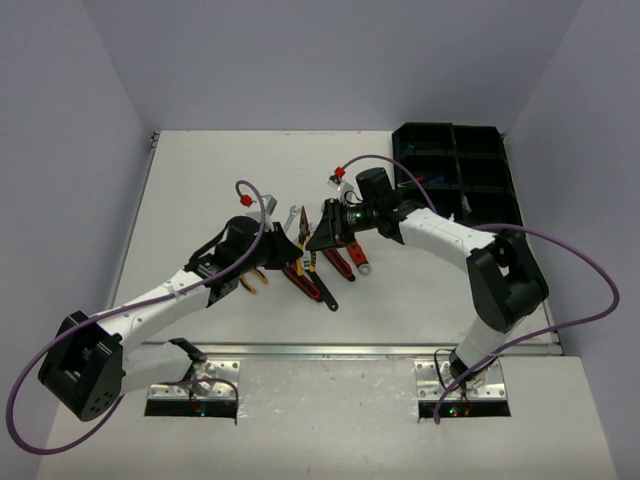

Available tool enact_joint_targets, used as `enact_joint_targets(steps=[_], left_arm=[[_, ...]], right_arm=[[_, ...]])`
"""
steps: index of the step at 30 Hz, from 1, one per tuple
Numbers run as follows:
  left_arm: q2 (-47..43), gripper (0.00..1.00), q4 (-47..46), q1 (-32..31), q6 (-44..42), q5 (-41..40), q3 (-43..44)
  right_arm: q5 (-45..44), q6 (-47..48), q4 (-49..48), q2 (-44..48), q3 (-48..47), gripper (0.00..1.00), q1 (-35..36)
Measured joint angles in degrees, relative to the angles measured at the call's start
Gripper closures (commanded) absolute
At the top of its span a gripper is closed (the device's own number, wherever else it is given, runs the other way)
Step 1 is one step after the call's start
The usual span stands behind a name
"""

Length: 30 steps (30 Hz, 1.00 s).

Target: Sort the tools into containers

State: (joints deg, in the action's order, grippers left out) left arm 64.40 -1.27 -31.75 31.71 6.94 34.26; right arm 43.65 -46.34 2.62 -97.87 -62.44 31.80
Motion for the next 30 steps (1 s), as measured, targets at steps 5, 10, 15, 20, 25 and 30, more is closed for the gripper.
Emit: enact_joint_targets(steps=[5, 10, 15, 20, 25, 30], left_arm=[[0.0, 1.00, 0.5, -0.3, 0.0, -1.8, 0.0], [-0.2, 1.00, 1.5, -0.6, 0.0, -3.2, 0.0], [-1.0, 1.00, 1.5, -0.6, 0.0, -3.8, 0.0], [-1.6, 1.00, 1.5, -0.6, -0.1, -4.1, 0.0], [-1.7, 0.40, 1.5, -0.6, -0.2, -4.2, 0.1], [-3.4, 0.00, 3.1, -0.4, -0.7, -6.9, 0.9]], right_arm=[[-0.4, -1.3, -1.1, -0.7, 0.0, 0.74, 0.2], [-1.4, -1.5, -1.1, -1.5, 0.0, 0.71, 1.4], [-1.7, -1.2, -0.7, -1.6, -0.1, 0.69, 2.6], [-2.1, -0.9, 0.2, -1.6, -0.1, 1.00, 2.9], [-2.6, -0.8, 0.4, -1.6, -0.2, 1.00, 3.0], [-5.4, -0.1, 2.5, -1.3, 0.5, 1.00, 2.7]])
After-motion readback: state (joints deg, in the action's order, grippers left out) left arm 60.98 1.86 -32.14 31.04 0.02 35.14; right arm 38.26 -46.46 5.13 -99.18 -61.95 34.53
